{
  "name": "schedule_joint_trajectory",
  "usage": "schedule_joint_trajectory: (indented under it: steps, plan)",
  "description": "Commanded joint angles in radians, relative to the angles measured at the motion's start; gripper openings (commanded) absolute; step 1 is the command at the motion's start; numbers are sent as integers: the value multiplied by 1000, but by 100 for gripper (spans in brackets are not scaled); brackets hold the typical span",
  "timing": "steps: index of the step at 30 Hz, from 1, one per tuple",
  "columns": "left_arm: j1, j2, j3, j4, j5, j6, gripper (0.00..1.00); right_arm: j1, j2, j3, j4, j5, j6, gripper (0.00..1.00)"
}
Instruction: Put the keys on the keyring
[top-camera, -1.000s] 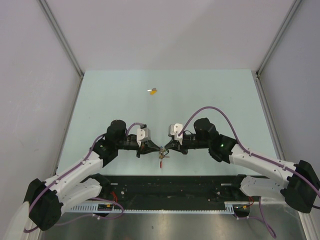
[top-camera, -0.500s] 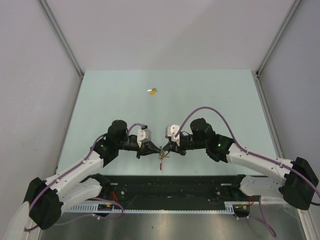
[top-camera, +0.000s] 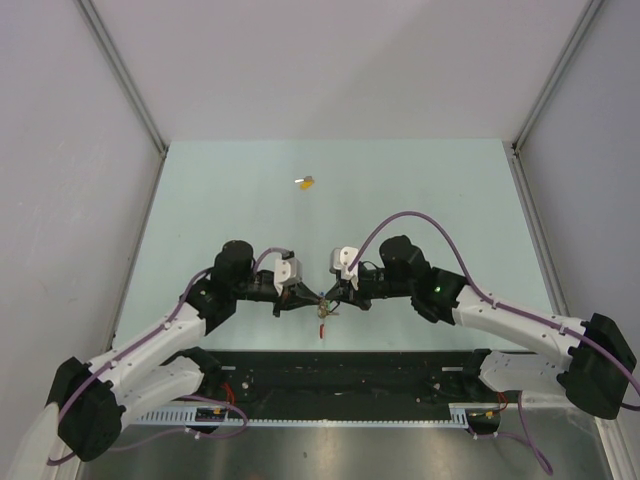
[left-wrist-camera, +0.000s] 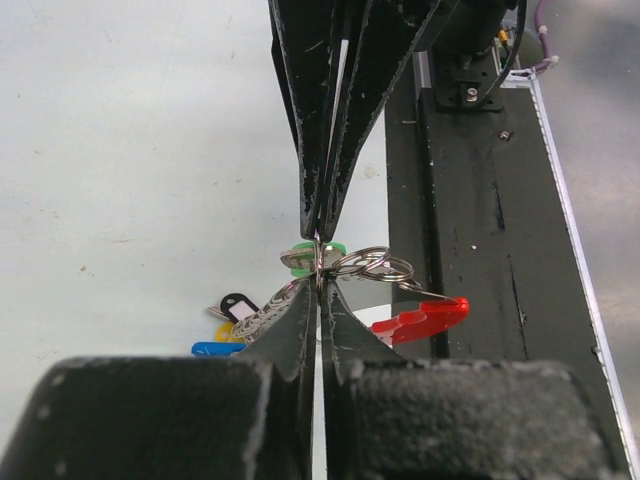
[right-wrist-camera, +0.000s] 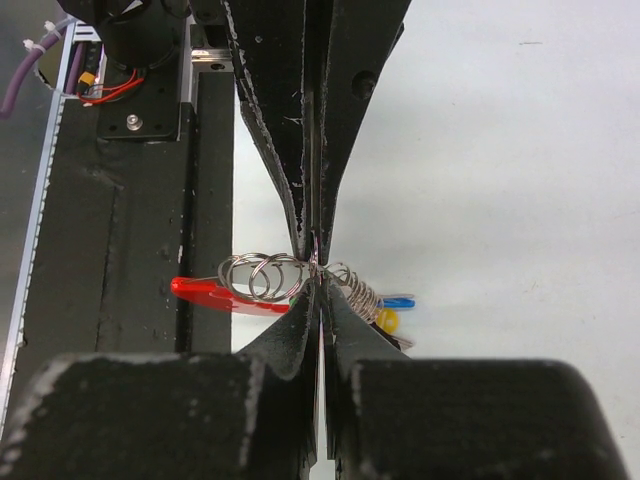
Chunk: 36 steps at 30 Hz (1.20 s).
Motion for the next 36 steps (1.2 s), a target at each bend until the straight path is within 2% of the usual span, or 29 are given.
schedule_joint_trajectory:
  steps: [1, 24, 36]
  plan:
    - [-16, -35, 43, 34, 5, 46, 0, -11, -9, 51, 61, -22, 24, 0]
    - [-52, 27, 112, -107, -29, 82, 0, 37, -3, 109, 15, -10, -36, 0]
    - [-52, -50, 66, -47, -51, 92, 1, 34, -18, 112, -33, -9, -11, 0]
